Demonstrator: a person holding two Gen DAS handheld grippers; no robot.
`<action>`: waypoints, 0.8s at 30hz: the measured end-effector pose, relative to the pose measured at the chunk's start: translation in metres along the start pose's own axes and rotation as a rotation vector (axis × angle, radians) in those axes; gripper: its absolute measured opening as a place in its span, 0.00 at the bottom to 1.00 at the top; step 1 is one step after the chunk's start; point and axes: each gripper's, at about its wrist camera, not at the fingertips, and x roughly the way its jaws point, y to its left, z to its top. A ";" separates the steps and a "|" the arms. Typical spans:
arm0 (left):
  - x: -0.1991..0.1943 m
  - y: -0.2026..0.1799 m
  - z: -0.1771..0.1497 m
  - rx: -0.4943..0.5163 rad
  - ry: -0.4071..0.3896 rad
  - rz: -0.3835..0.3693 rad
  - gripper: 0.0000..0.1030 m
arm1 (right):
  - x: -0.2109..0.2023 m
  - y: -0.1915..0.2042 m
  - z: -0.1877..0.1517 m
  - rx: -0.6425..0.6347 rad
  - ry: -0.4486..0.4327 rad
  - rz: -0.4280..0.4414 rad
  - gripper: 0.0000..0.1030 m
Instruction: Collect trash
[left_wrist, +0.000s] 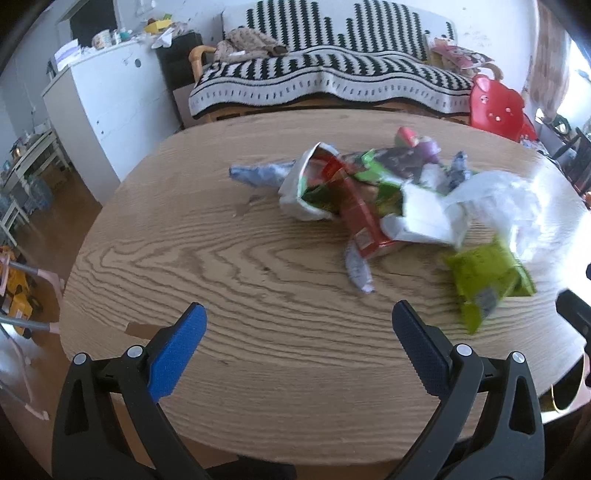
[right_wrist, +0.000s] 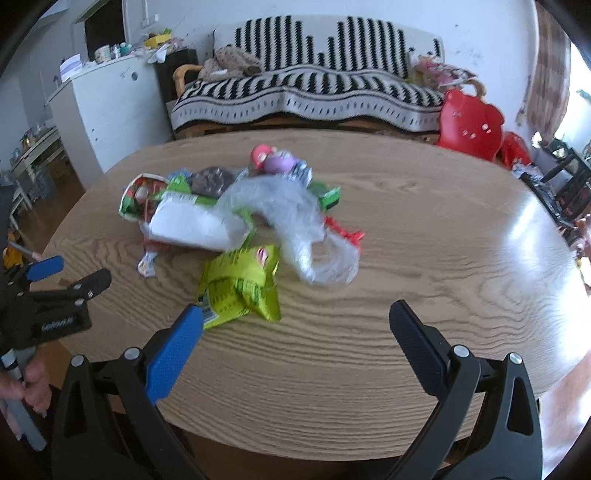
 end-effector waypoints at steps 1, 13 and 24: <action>0.008 0.000 0.002 -0.005 0.012 -0.002 0.95 | 0.007 0.000 -0.001 0.005 0.024 0.013 0.95; 0.071 -0.026 0.028 0.103 0.075 -0.066 0.95 | 0.066 0.008 0.016 0.013 0.145 0.196 0.88; 0.067 -0.018 0.033 0.075 0.067 -0.151 0.10 | 0.078 0.026 0.022 -0.019 0.172 0.234 0.47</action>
